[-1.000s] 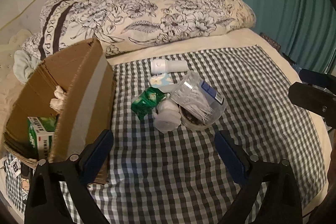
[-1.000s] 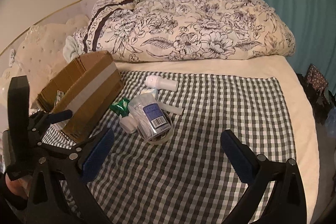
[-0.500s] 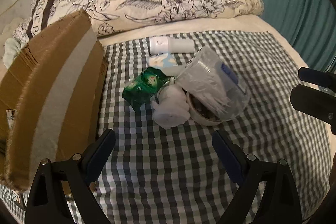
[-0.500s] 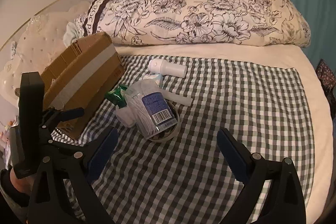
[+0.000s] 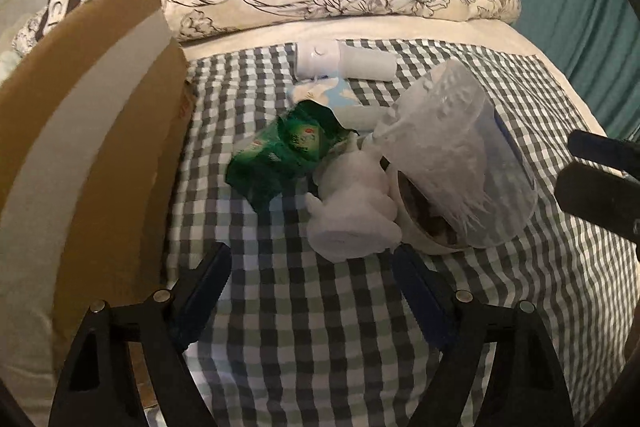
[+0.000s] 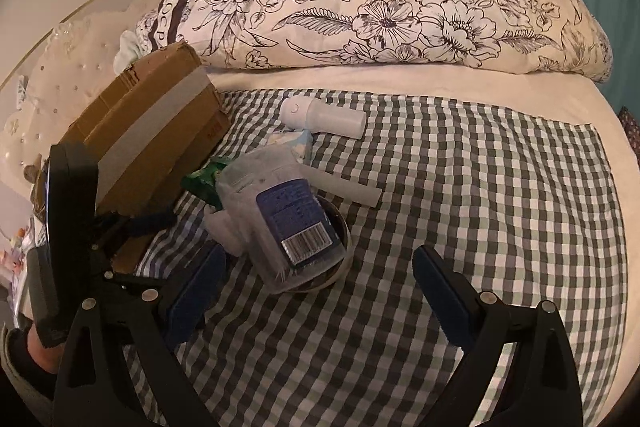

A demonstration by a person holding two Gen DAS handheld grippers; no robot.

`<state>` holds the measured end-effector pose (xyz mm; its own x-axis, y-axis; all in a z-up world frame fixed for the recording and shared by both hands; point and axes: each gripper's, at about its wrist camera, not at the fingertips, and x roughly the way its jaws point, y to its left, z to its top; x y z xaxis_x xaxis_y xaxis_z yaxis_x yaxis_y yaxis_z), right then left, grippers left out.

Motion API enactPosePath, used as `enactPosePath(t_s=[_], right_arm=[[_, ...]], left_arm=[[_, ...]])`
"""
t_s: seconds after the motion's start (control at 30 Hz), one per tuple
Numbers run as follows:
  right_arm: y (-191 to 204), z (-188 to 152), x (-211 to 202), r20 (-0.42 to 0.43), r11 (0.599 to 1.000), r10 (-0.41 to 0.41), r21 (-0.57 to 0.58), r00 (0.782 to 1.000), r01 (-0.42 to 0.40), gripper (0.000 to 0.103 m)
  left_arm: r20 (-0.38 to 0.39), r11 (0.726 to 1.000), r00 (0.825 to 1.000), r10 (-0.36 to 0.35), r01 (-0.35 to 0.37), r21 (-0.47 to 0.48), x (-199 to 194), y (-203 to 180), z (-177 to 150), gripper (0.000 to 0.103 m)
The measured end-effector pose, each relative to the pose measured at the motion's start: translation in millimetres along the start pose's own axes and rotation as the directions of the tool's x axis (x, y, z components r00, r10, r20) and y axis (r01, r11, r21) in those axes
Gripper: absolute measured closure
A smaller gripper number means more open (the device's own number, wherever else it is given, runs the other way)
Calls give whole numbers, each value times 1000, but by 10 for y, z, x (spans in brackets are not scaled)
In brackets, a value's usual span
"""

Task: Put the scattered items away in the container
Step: 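Move both grippers toward the white plush toy and clear plastic tub, then grasp the white plush toy with the left gripper while the right grasps the clear tub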

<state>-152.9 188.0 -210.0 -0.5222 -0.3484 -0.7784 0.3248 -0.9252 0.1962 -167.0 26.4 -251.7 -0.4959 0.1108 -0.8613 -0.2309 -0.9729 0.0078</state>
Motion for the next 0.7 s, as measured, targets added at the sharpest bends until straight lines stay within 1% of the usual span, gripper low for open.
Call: enactPosePath(t_s=[0.13, 0.33, 0.47, 0.57, 0.7], right_arm=[[-11, 29, 74, -5, 1000, 3, 2, 1000, -3, 8], [-7, 63, 214, -20, 1000, 11, -5, 1000, -11, 8], [12, 95, 331, -35, 1000, 18, -14, 999, -19, 11], [22, 114, 413, -43, 999, 29, -18, 999, -29, 11], [44, 133, 509, -53, 999, 23, -23, 998, -24, 11]], left_arm=[[-9, 1000, 1000, -11, 11, 8, 120, -31, 1, 17], [-21, 999, 999, -42, 42, -12, 278, -2, 32, 18], [-19, 998, 998, -53, 52, -31, 353, 34, 53, 19], [-8, 997, 998, -62, 62, -42, 382, 64, 82, 19], [7, 998, 998, -54, 55, -42, 414, 58, 127, 19]])
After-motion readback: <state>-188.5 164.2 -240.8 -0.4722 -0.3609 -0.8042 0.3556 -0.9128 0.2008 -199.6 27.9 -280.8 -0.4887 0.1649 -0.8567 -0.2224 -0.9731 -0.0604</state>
